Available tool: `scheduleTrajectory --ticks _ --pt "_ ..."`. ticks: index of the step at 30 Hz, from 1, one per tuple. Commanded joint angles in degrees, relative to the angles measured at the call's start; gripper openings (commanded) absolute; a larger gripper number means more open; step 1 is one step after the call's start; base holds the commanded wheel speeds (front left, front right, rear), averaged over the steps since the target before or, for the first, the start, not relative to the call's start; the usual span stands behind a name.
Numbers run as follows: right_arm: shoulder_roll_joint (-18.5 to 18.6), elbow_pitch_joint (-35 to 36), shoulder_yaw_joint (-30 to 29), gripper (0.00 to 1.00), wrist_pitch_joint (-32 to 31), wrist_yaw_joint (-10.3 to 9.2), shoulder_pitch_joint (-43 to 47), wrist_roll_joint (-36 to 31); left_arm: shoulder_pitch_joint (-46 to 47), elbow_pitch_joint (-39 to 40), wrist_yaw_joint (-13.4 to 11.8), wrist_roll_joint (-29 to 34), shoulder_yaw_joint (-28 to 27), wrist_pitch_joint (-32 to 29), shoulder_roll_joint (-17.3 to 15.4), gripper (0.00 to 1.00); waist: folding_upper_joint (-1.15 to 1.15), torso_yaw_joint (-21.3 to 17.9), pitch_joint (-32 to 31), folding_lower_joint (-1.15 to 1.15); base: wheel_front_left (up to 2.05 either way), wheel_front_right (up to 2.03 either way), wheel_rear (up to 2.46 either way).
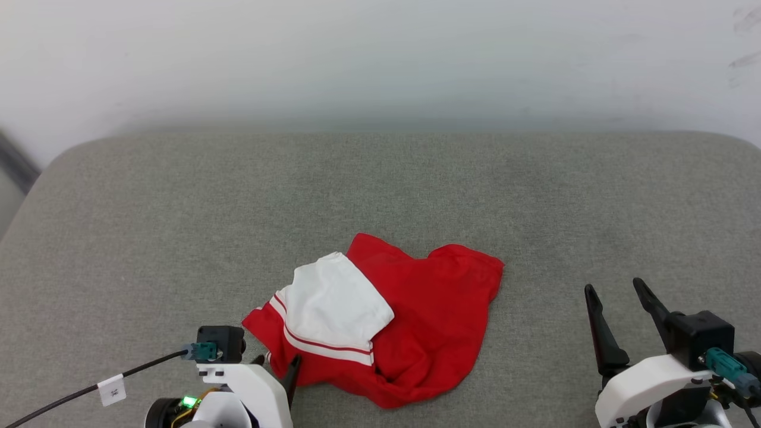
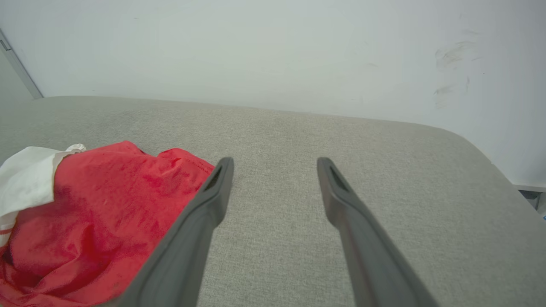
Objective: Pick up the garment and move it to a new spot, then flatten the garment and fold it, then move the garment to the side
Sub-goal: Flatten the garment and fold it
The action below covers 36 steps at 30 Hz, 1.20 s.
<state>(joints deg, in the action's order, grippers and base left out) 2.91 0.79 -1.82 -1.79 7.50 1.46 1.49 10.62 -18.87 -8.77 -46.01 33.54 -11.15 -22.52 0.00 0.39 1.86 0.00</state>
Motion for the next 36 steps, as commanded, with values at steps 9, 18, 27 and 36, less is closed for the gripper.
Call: scheduleTrajectory --ticks 9,18,27,36 --pt "-0.04 1.41 0.24 1.00 -1.23 -0.02 1.70 -0.45 3.24 8.91 -2.37 8.47 2.22 7.13 -0.74 1.00 0.00 -0.55 -1.99 0.00 0.00 0.00 0.00" --pt "-0.03 1.85 0.85 1.00 -1.17 -0.02 0.26 0.08 11.38 9.33 3.71 9.70 10.51 -7.23 0.10 1.00 0.00 -1.97 0.33 0.00 0.00 0.00 0.00" --pt "-0.04 0.46 0.70 1.00 -0.32 -0.02 -0.50 0.97 15.16 5.54 5.82 9.27 13.92 -17.21 -0.68 0.33 0.00 -3.14 2.27 0.00 0.00 0.00 0.00" --pt "-0.02 -0.68 0.30 1.00 0.14 -0.03 -0.49 1.20 16.57 8.16 4.67 10.57 12.27 -12.77 -1.37 0.00 0.00 -0.41 1.98 0.00 0.00 0.00 0.00"
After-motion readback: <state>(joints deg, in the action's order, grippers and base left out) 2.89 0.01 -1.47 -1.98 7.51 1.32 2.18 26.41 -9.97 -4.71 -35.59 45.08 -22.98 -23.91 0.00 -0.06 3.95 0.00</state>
